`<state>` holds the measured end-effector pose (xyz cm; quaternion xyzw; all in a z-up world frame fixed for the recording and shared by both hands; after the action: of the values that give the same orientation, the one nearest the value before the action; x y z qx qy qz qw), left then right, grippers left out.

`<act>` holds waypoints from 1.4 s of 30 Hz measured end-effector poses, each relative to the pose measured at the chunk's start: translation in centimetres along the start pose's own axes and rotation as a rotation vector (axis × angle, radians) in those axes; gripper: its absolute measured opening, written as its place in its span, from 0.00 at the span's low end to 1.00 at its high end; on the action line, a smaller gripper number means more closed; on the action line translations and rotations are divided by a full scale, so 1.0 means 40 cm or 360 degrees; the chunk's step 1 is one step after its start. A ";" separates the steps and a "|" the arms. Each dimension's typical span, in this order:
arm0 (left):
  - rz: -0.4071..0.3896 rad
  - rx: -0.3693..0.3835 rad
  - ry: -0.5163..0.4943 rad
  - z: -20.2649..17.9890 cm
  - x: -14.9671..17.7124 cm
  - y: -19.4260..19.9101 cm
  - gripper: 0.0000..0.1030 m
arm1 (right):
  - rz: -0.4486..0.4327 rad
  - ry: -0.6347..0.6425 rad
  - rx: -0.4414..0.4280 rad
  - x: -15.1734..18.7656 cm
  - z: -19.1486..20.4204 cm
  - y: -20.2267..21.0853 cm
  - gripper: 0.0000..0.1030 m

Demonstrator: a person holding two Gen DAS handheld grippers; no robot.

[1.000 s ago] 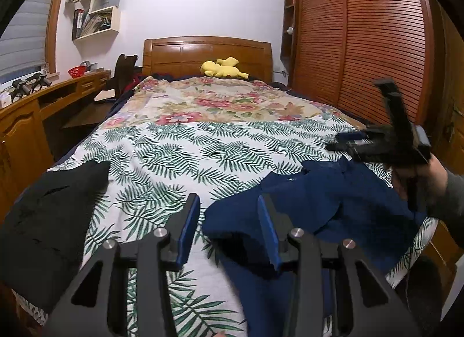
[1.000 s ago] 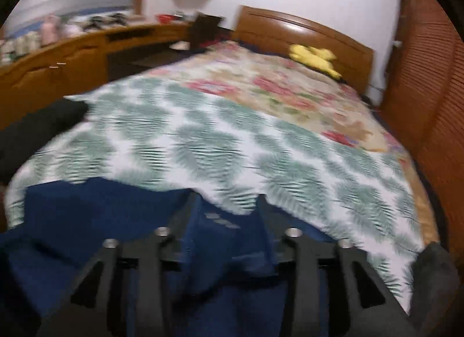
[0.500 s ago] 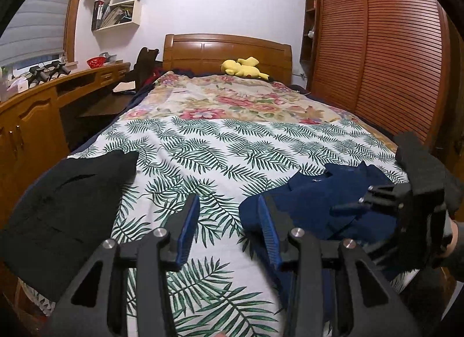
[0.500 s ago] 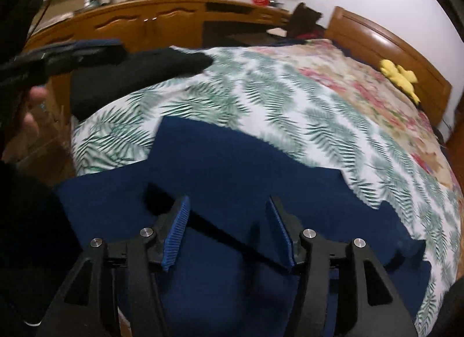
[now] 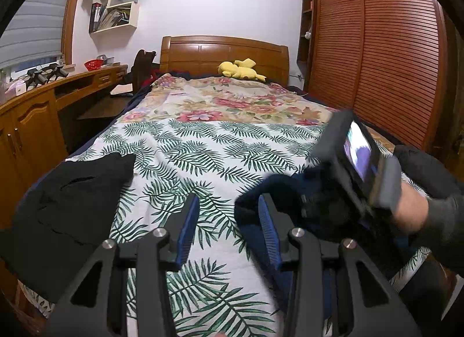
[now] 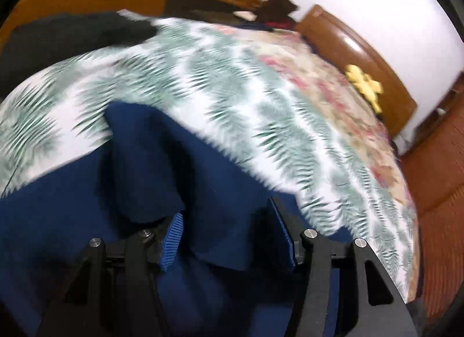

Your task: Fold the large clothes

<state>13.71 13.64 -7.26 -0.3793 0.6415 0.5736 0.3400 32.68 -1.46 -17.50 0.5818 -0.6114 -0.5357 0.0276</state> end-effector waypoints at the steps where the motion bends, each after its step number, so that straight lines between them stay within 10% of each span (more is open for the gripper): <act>1: 0.0002 0.0004 -0.0003 -0.003 -0.002 -0.003 0.40 | -0.0022 -0.0027 0.0022 -0.014 -0.021 0.004 0.55; 11: 0.0010 0.0053 -0.0046 -0.043 -0.010 -0.022 0.40 | -0.0177 -0.0286 0.0019 -0.019 -0.217 0.116 0.56; 20: 0.0056 0.0115 -0.0100 -0.115 -0.016 -0.069 0.40 | 0.0018 -0.0569 -0.0145 0.147 -0.359 0.073 0.55; 42: 0.0140 0.0140 -0.0173 -0.207 -0.007 -0.133 0.40 | 0.0288 -0.0762 -0.0692 0.168 -0.274 -0.165 0.50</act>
<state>18.49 5.14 -8.64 -0.3037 0.6627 0.5790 0.3652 42.21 -11.59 -21.34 0.3633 -0.5212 -0.7703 0.0540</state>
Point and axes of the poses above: each gripper's, at about its wrist camera, not at the fingertips, and y roughly against the way its jaws point, z to its left, x to its underside, the point moved 2 cm from there along -y, roughly the way its jaws point, and after that the axes turned 1 degree about -z, right-handed, at the moved point
